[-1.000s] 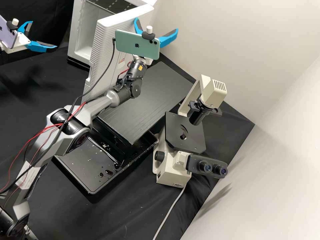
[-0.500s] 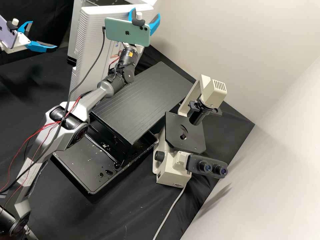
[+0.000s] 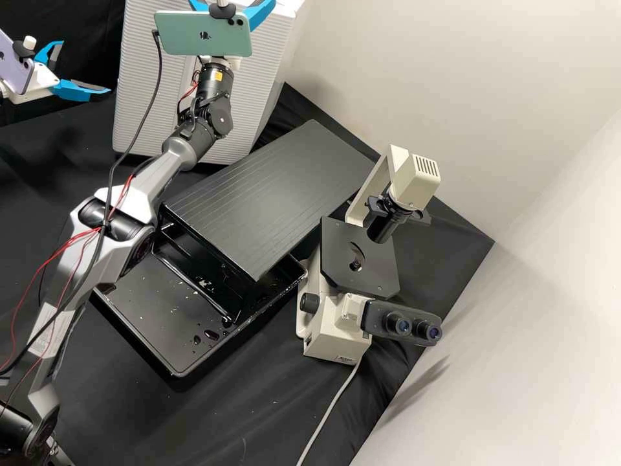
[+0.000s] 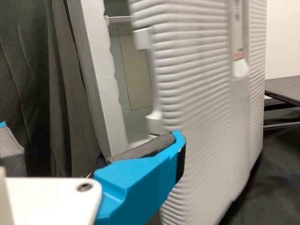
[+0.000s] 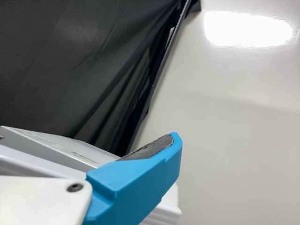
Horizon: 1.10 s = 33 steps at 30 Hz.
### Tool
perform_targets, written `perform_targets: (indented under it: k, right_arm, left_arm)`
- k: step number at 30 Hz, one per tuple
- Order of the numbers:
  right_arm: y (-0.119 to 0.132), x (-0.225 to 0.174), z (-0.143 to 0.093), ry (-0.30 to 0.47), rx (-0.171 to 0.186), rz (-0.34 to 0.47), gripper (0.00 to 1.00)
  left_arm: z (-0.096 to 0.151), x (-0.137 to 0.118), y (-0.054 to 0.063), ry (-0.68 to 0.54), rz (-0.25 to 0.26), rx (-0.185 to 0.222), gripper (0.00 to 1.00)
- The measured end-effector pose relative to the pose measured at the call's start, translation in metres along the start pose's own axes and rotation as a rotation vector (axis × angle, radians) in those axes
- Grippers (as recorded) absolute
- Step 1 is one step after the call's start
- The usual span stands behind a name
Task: Close the incubator door
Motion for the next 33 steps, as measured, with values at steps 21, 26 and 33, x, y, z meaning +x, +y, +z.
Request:
perform_targets:
  k: [21, 26, 33]
  right_arm:
    - [-0.018, -0.018, 0.006, -0.098, -0.028, 0.068, 1.0]
    - [-0.018, -0.023, -0.002, -0.058, -0.055, 0.135, 1.0]
    - [-0.02, -0.029, -0.005, -0.013, -0.008, 0.16, 1.0]
  left_arm:
    - [0.0, 0.0, 0.0, 0.0, 0.0, 0.0, 1.0]
    - [0.0, 0.0, 0.0, 0.0, 0.0, 0.0, 1.0]
    - [0.0, 0.0, 0.0, 0.0, 0.0, 0.0, 1.0]
